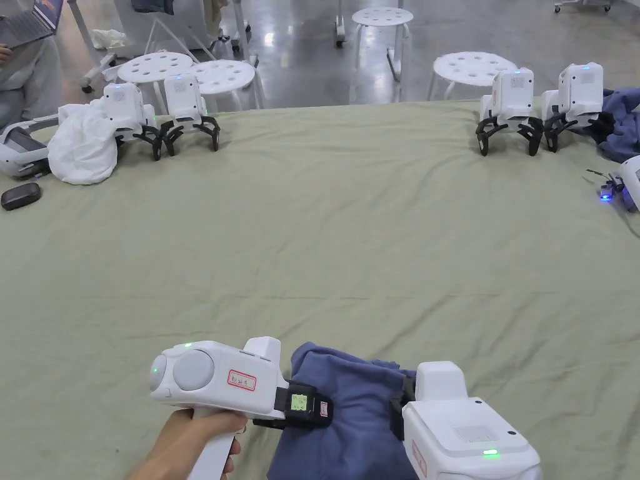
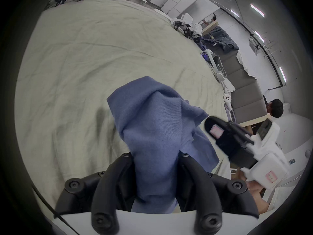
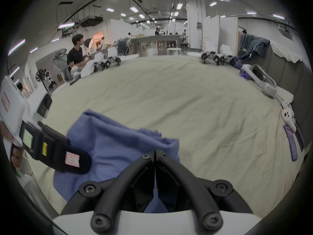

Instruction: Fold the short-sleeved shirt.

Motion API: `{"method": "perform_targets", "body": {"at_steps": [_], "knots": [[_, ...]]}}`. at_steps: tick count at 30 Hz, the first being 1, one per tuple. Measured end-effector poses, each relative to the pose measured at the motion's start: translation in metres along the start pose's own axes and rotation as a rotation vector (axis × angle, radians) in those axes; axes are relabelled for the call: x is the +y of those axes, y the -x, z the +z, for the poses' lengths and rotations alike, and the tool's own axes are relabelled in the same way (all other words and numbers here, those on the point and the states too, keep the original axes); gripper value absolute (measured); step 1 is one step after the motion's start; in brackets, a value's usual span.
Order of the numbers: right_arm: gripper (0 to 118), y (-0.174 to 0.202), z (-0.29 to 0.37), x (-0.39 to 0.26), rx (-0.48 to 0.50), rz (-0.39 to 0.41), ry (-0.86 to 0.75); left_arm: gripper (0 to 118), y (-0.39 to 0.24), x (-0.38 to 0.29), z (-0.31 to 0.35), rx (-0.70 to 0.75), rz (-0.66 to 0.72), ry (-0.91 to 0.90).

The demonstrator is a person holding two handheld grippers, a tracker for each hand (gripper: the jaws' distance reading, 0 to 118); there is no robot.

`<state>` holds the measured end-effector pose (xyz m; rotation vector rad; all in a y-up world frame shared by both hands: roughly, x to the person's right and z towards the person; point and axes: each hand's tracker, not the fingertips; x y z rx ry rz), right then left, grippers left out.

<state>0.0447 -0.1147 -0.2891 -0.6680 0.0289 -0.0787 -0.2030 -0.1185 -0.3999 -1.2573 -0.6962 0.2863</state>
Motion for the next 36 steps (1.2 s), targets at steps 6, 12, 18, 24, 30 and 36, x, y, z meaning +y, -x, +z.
{"method": "perform_targets", "body": {"at_steps": [6, 12, 18, 24, 30, 36], "knots": [[4, -0.015, 0.044, 0.040, -0.020, 0.028, -0.167, 34, -0.005, 0.011, 0.026, 0.089, -0.080, -0.016], [4, -0.029, 0.061, 0.056, -0.045, 0.033, -0.225, 33, 0.022, 0.020, 0.078, 0.208, -0.106, -0.033], [4, -0.034, 0.060, 0.054, -0.066, 0.019, -0.227, 33, 0.073, 0.029, 0.149, 0.364, -0.075, -0.087], [4, -0.031, 0.053, 0.048, -0.078, 0.016, -0.204, 33, 0.120, 0.027, 0.208, 0.522, -0.032, -0.097], [4, -0.029, 0.045, 0.049, -0.092, 0.017, -0.191, 33, 0.169, 0.020, 0.233, 0.626, 0.022, -0.083], [4, -0.028, 0.043, 0.050, -0.103, 0.025, -0.187, 33, 0.200, 0.014, 0.229, 0.682, 0.081, -0.067]]}}
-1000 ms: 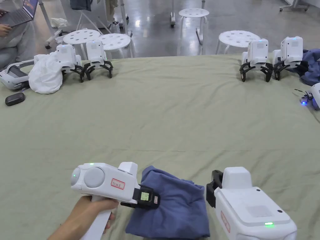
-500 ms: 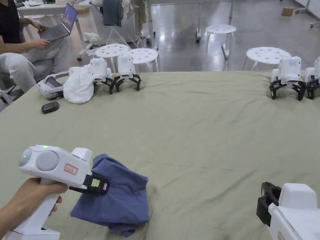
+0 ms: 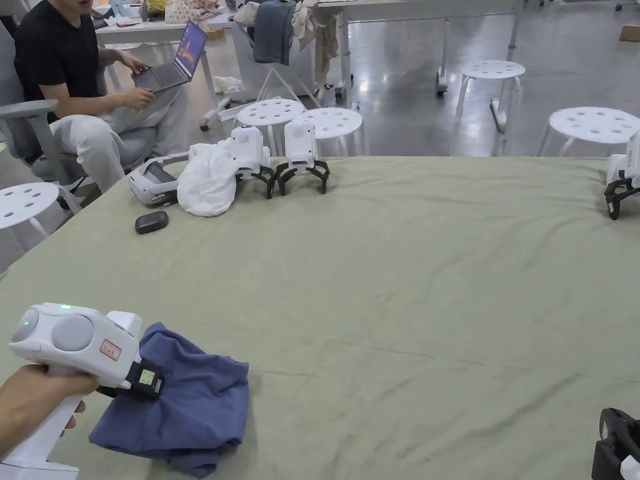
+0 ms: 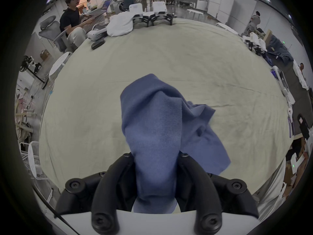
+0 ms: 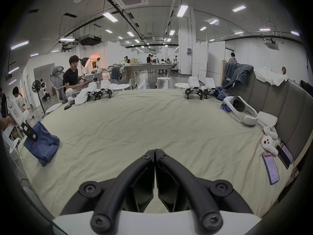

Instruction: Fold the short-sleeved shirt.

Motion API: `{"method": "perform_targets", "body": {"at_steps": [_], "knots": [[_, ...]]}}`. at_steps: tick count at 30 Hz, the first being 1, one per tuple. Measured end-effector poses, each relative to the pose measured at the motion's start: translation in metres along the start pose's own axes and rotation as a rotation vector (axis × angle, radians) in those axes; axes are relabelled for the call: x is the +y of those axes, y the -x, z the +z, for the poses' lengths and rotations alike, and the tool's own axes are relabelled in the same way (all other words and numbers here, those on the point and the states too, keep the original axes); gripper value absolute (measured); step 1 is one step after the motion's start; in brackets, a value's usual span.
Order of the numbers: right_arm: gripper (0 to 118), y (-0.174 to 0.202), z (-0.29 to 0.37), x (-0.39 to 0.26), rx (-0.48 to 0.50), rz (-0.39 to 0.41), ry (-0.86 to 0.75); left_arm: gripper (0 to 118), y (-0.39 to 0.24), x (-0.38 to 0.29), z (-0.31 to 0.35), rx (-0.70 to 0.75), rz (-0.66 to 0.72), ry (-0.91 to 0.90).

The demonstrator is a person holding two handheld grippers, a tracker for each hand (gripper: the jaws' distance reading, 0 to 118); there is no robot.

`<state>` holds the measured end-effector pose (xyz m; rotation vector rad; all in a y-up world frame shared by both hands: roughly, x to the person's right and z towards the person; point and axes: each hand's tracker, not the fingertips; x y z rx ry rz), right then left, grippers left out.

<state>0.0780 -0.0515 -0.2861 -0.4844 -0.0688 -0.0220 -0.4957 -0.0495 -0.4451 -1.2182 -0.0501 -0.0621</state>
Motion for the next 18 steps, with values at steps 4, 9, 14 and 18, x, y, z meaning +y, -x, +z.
{"method": "perform_targets", "body": {"at_steps": [4, 9, 14, 18], "knots": [[4, -0.001, -0.001, -0.001, -0.007, 0.003, 0.007, 34, 0.005, -0.002, -0.016, 0.015, 0.018, 0.008], [4, -0.003, 0.001, -0.001, -0.016, 0.002, 0.005, 60, 0.010, -0.003, -0.022, 0.044, 0.051, 0.010], [4, -0.005, 0.003, 0.000, -0.012, 0.001, 0.001, 103, 0.015, -0.005, -0.018, 0.164, 0.043, -0.033], [4, -0.005, 0.004, 0.000, -0.009, -0.001, -0.004, 103, 0.021, -0.006, -0.008, 0.101, 0.113, -0.055]]}}
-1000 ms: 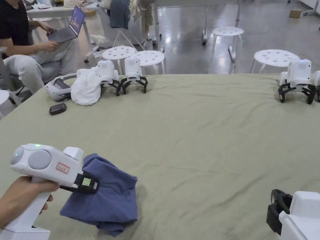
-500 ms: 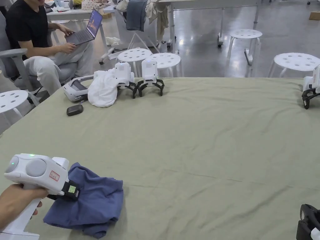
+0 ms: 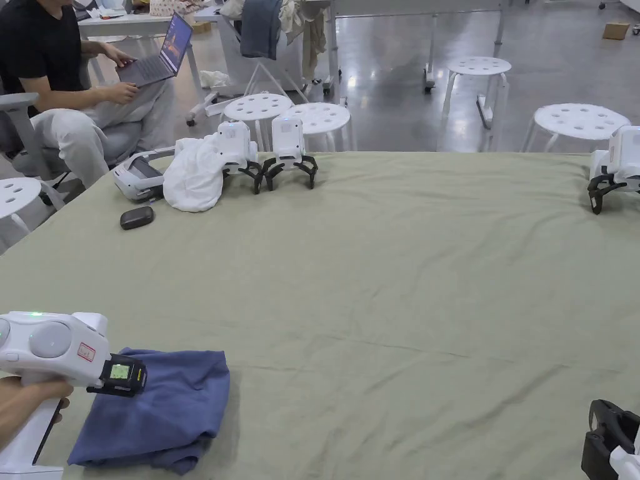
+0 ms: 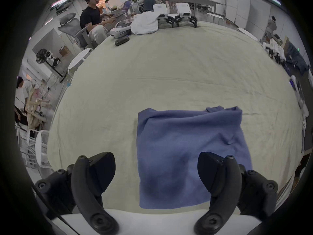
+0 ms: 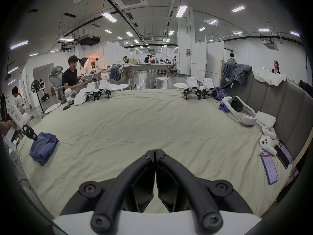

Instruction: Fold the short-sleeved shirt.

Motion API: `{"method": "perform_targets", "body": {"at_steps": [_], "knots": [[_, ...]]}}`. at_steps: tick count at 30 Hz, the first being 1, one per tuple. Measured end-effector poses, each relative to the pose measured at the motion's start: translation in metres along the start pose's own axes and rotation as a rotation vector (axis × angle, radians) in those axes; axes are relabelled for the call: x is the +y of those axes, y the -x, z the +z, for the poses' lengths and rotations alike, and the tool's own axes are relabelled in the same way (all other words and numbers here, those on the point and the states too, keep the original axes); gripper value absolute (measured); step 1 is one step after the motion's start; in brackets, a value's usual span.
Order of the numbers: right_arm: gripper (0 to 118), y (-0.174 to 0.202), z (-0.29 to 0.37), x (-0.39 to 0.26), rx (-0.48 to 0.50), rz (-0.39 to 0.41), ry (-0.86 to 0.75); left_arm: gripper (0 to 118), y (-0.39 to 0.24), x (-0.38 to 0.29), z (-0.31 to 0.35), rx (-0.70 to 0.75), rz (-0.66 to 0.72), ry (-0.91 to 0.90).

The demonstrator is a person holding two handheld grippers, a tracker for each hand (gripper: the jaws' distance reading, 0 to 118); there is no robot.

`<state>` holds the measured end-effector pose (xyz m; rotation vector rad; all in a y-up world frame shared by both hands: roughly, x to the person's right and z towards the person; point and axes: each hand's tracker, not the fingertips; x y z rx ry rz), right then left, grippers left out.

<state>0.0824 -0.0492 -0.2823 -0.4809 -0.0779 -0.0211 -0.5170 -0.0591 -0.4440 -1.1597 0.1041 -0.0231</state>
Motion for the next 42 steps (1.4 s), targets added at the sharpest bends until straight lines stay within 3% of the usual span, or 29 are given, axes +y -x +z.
{"method": "perform_targets", "body": {"at_steps": [10, 16, 22, 24, 26, 29, 42], "knots": [[4, 0.002, 0.006, 0.008, 0.016, -0.009, -0.033, 103, 0.010, 0.002, 0.037, -0.040, 0.104, -0.113], [4, 0.001, 0.016, 0.029, 0.007, 0.007, -0.127, 100, -0.011, -0.001, 0.088, -0.034, 0.072, -0.356], [4, -0.003, 0.030, 0.050, -0.001, 0.019, -0.203, 63, -0.049, -0.017, 0.136, -0.077, 0.103, -0.655], [4, -0.005, 0.034, 0.055, -0.004, 0.018, -0.228, 30, -0.064, -0.024, 0.149, -0.065, 0.074, -0.732], [4, -0.006, 0.038, 0.058, -0.010, 0.019, -0.254, 5, -0.077, -0.030, 0.159, -0.109, 0.089, -0.793], [4, -0.009, 0.043, 0.062, -0.012, 0.015, -0.284, 2, -0.092, -0.035, 0.171, -0.201, 0.128, -0.829], [4, -0.018, 0.061, 0.073, -0.064, 0.035, -0.449, 0, -0.203, -0.080, 0.174, -0.087, 0.008, -1.070]]}}
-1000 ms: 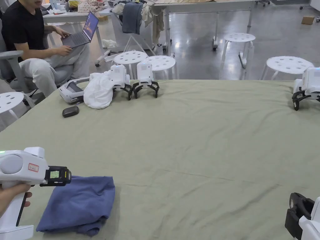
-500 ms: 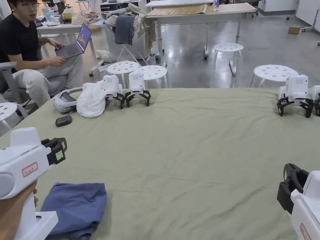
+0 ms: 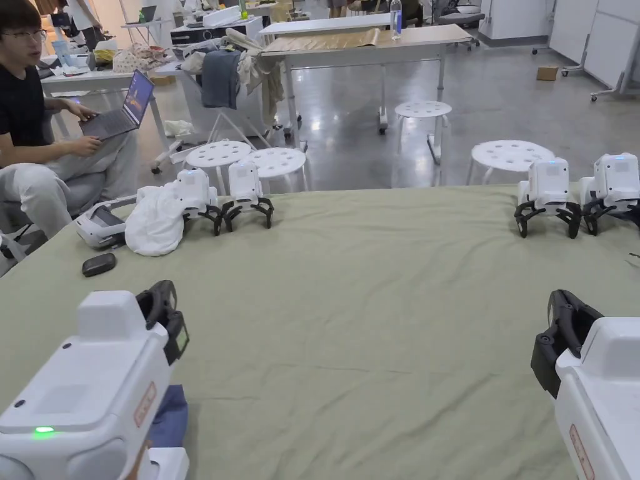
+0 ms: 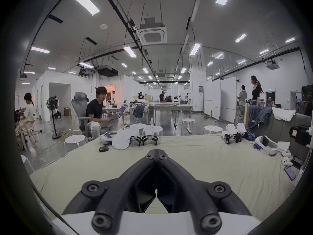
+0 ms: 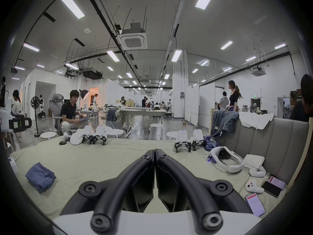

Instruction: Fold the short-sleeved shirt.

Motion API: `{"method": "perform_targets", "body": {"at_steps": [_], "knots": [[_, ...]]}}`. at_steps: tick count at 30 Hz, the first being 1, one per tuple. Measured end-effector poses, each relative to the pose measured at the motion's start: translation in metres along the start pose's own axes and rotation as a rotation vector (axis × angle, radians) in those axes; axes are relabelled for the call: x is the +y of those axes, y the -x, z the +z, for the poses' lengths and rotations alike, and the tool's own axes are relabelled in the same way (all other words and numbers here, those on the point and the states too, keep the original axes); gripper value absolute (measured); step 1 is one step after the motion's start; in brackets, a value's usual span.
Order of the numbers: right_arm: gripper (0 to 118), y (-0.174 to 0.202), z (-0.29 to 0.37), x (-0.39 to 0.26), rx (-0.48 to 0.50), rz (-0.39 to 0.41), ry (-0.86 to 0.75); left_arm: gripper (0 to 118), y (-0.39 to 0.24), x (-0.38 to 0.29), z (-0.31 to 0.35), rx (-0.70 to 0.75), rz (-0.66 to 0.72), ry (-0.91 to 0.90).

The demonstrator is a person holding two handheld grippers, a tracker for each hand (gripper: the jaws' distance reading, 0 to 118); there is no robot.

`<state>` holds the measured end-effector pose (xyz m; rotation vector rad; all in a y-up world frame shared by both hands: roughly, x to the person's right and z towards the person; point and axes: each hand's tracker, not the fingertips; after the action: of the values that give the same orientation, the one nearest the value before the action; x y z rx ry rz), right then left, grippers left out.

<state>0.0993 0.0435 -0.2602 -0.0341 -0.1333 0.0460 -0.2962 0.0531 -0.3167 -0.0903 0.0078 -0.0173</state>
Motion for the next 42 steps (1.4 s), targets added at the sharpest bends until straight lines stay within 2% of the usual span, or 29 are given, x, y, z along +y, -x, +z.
{"method": "perform_targets", "body": {"at_steps": [6, 16, 42], "knots": [[4, -0.005, 0.006, 0.001, -0.038, 0.021, -0.064, 0, -0.046, -0.019, 0.006, -0.001, -0.062, -0.091], [4, -0.014, 0.010, -0.010, -0.058, 0.014, -0.088, 0, -0.091, -0.031, 0.007, -0.048, -0.062, -0.138], [4, -0.020, 0.005, -0.013, -0.053, 0.007, -0.074, 0, -0.105, -0.035, 0.007, -0.073, -0.049, -0.122]]}}
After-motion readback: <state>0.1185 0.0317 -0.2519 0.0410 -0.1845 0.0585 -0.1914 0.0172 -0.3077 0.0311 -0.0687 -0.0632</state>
